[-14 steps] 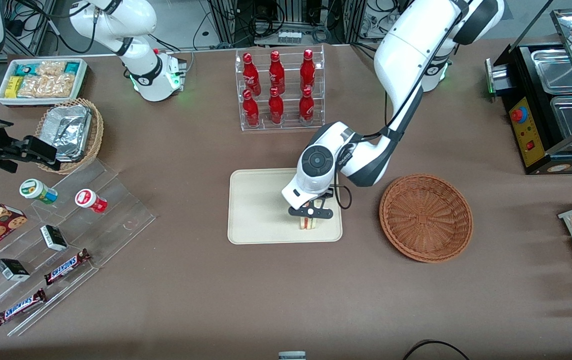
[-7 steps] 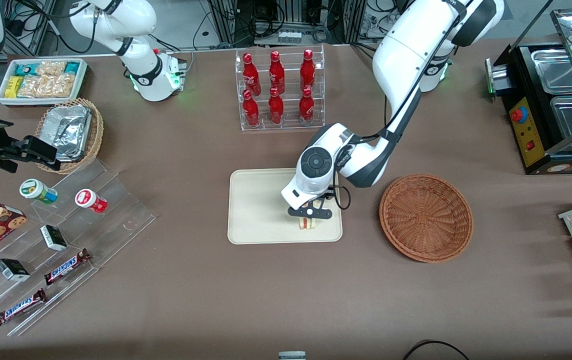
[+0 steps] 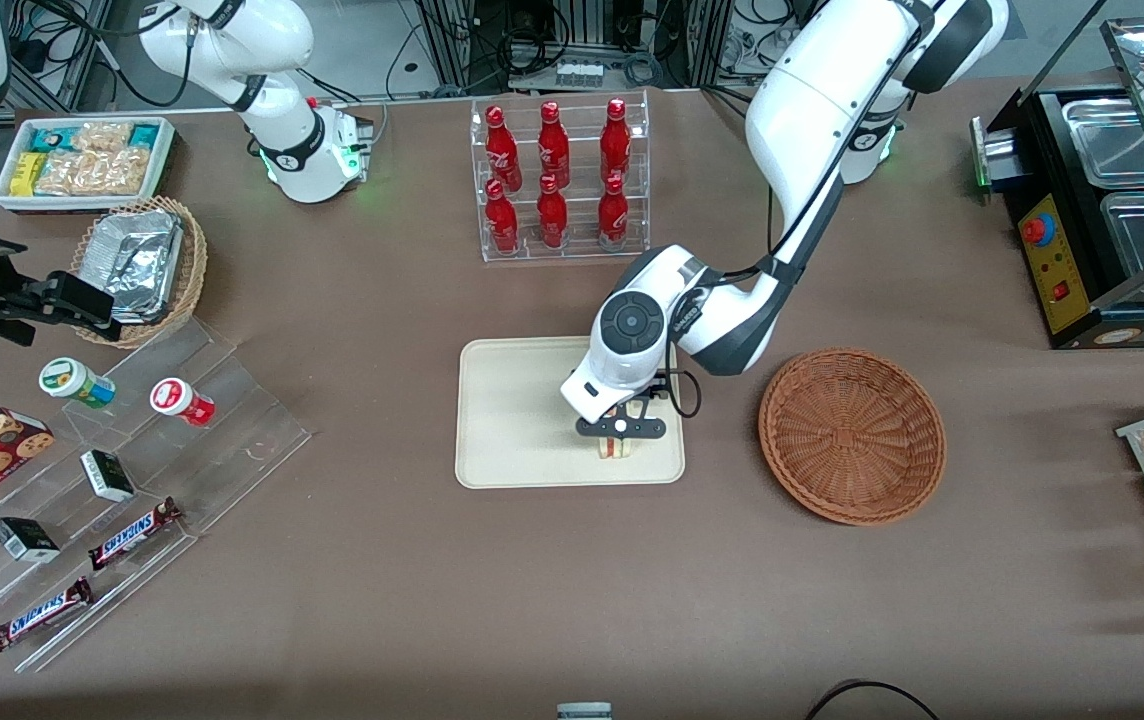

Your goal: Place sandwich from basket to tray

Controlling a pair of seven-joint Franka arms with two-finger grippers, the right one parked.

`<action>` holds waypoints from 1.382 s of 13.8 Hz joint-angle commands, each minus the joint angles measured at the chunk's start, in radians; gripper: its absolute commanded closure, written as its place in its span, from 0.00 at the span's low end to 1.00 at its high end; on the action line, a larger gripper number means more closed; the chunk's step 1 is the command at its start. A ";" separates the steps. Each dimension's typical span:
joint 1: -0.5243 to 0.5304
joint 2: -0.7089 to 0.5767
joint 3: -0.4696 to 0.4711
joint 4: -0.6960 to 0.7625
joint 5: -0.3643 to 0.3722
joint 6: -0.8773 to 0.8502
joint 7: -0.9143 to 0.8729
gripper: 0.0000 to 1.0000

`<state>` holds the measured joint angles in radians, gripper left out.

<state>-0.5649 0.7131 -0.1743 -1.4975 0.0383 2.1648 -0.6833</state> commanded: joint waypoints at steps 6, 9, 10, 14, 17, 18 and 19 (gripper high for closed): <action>-0.001 -0.109 0.036 0.020 0.008 -0.141 -0.022 0.00; 0.029 -0.156 0.039 0.019 0.006 -0.190 -0.012 0.00; 0.033 -0.167 0.039 0.019 0.008 -0.194 -0.012 0.00; 0.103 -0.225 0.039 0.031 -0.003 -0.197 -0.025 0.00; 0.161 -0.265 0.039 0.034 0.000 -0.220 -0.010 0.00; 0.186 -0.271 0.038 0.034 0.003 -0.221 -0.009 0.00; 0.200 -0.285 0.038 0.034 0.005 -0.221 0.010 0.00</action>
<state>-0.3934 0.4582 -0.1280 -1.4590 0.0388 1.9638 -0.6894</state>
